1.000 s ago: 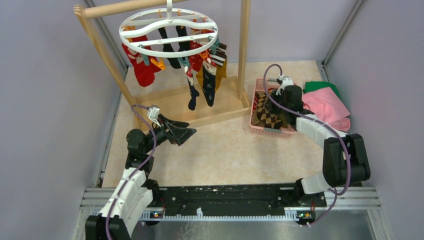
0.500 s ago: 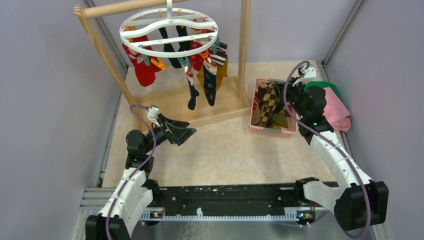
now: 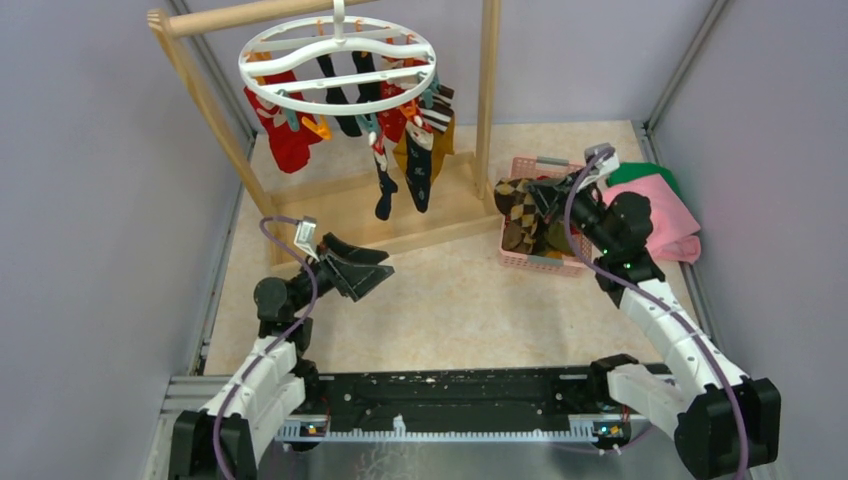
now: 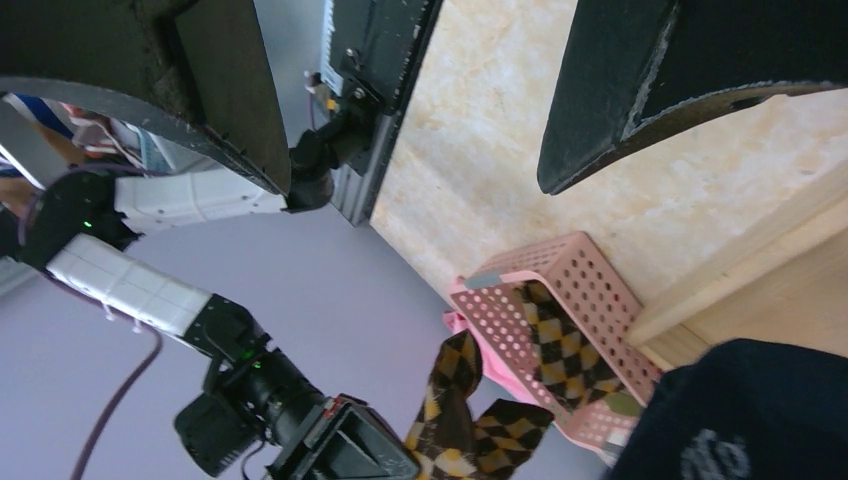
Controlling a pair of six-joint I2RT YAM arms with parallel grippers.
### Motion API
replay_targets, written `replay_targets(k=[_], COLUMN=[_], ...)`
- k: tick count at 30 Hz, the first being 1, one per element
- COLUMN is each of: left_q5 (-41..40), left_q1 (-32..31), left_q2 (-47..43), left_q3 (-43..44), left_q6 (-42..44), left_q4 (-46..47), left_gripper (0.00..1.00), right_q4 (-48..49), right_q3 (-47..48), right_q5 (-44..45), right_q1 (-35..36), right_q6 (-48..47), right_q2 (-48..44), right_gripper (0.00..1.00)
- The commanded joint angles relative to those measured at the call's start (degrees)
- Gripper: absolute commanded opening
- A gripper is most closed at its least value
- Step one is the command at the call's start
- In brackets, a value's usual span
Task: Clip the socks to the hanger
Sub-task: Pick up the sock from the bin.
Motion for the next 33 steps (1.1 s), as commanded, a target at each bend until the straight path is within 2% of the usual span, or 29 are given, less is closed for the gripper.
replay_targets(k=[1, 10, 20, 33], left_q5=[-0.6, -10.4, -20.4, -32.3], left_q1=[-3.2, -17.1, -23.1, -34.2], left_q2=[1.8, 2.7, 6.2, 19.7], left_q3=[-1.7, -1.0, -2.7, -0.2], left_q6=[-6.3, 3.4, 4.9, 6.2], left_q4=[16.5, 11.9, 12.7, 21.1], left_gripper=[0.99, 0.99, 0.99, 0.98], right_q4=[5.1, 12.4, 19.2, 26.6], right_q3=[-2.0, -6.7, -6.6, -6.1], right_q5=[-6.0, -6.3, -4.7, -0.5], right_q1=[5.3, 15.0, 21.8, 26.0], right_q6=[-0.8, 0.2, 2.3, 6.4], right_q2=[-1.7, -0.1, 4.5, 9.3], right_gripper=[0.0, 0.0, 0.0, 0.0])
